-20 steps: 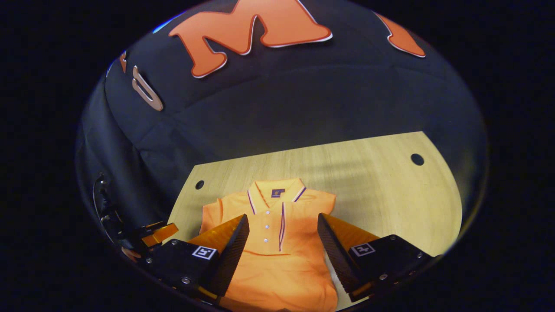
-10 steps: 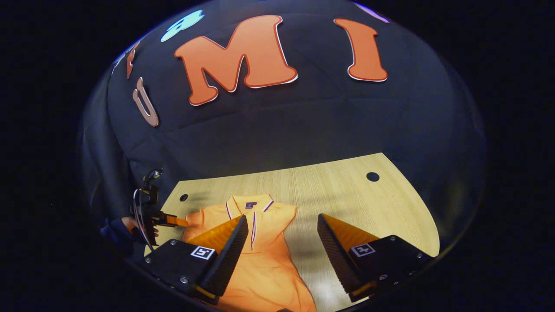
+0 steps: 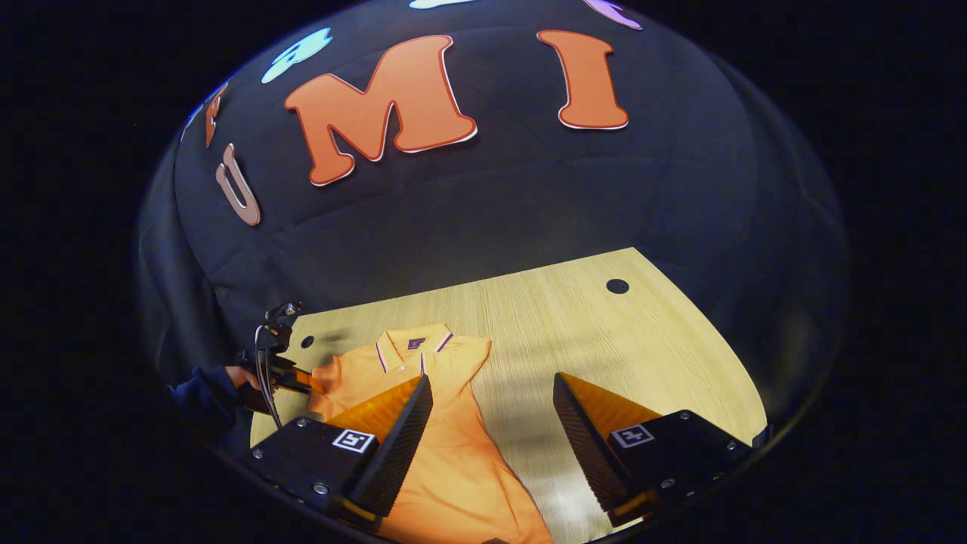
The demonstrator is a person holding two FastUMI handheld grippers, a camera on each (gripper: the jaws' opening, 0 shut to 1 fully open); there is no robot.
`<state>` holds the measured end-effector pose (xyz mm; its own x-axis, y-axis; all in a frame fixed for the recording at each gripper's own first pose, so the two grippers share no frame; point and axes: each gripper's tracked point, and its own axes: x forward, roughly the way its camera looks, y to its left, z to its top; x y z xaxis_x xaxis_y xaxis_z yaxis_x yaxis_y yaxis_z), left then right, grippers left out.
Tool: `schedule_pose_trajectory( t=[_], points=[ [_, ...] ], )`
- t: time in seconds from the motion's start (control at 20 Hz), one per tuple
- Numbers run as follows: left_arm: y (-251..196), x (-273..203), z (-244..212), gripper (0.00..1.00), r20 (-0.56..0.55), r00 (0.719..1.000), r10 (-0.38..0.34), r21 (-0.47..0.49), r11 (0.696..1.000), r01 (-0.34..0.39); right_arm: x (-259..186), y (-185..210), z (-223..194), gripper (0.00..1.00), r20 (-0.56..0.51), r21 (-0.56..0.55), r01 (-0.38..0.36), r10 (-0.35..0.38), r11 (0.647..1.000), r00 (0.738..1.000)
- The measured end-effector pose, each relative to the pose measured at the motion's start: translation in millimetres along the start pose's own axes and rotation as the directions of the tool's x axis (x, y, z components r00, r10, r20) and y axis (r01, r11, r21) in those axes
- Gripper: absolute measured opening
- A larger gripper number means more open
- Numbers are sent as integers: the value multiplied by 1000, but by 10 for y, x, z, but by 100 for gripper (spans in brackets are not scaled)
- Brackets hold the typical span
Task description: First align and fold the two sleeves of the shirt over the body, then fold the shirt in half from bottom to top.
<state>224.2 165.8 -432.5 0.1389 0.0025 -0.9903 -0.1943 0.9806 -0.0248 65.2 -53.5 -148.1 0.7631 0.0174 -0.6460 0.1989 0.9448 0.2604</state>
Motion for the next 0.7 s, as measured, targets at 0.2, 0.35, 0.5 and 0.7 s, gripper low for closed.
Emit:
schedule_pose_trajectory(
  t=[0.2,0.35,0.5,0.7],
  points=[
    [-186,-125,7,11,26,997,-72,-3,997,72,-31,-10,-24,98,0,-4,-9,9,1000,1000],
    [-357,-436,181,11,114,988,-104,52,994,98,-36,-47,-15,98,-2,-9,-11,11,1000,1000],
    [-663,-799,340,11,180,974,-134,146,983,109,-34,-42,-12,98,0,-8,-17,17,1000,1000],
    [-1200,-1058,415,10,213,958,-194,254,957,137,-29,-6,-32,98,-4,-12,-39,39,999,999]
  ],
)
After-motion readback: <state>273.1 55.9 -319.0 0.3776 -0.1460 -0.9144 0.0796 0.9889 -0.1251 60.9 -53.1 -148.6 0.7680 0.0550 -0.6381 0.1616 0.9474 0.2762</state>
